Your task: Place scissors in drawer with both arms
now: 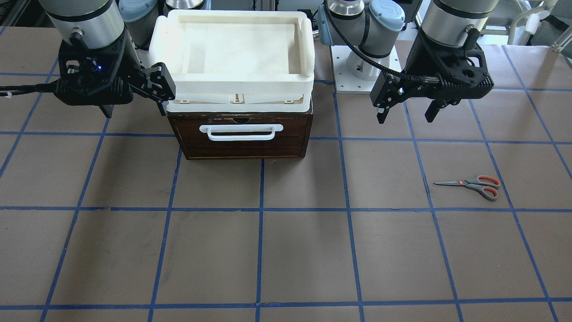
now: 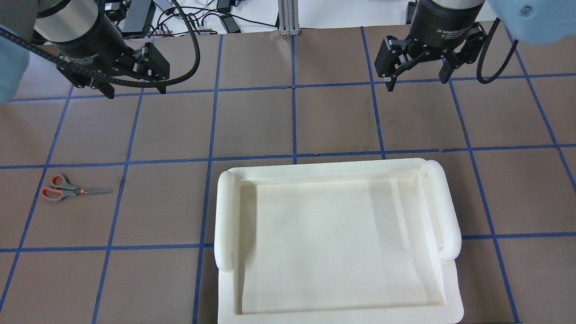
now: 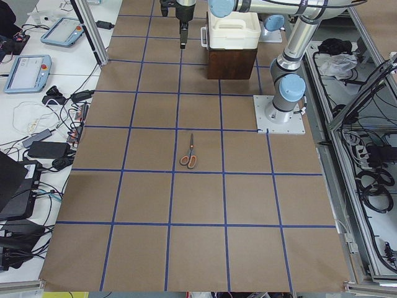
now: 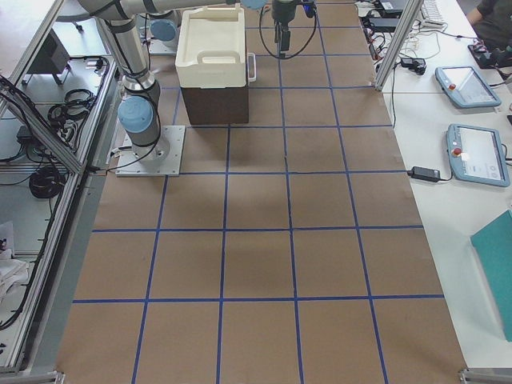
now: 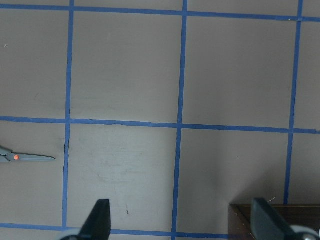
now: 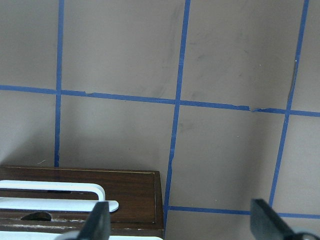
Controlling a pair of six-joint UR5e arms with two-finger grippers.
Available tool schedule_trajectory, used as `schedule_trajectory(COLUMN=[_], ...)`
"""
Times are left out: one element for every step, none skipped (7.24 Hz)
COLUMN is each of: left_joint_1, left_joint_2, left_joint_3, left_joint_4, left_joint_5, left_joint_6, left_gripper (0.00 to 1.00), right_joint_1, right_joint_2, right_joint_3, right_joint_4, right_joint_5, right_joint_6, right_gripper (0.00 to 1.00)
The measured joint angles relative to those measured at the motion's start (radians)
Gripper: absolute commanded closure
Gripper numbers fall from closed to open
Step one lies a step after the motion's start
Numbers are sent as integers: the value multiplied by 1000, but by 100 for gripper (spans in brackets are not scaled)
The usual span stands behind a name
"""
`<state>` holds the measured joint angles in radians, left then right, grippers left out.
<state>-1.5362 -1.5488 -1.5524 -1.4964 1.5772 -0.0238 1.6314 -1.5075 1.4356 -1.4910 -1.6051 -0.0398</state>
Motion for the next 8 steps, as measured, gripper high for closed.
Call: schedule_trajectory(left_joint_1=[0,1,1,1,1,2,6,15], left_joint_2=[0,0,1,1,0,1,3,3], left_joint_3=[0,0,0,0,0,0,0,1], left_joint_4=[0,0,0,-1,0,0,1,3], left_joint_5=[0,1,2,3,5,8,10,11], left_joint_6=[1,3,7,9,11,26,69,160], left_gripper=[0,0,0,0,0,0,0,0], right_joint_1=[1,2,6,11,15,26,57,107], right_joint_2=[-8,-18,-23,-20,-14,-3,21,57], right_joint_3=[13,26,32,31,29,28,24,19], right_joint_4=[-12,-20,-19,-17,-13,-9,-23,-67], right_joint_5=[-1,3,36,104,160,183,188,190], right_joint_6=[0,0,-1,-7,-42,-123,-211,-280], right_gripper=[0,0,0,0,0,0,0,0])
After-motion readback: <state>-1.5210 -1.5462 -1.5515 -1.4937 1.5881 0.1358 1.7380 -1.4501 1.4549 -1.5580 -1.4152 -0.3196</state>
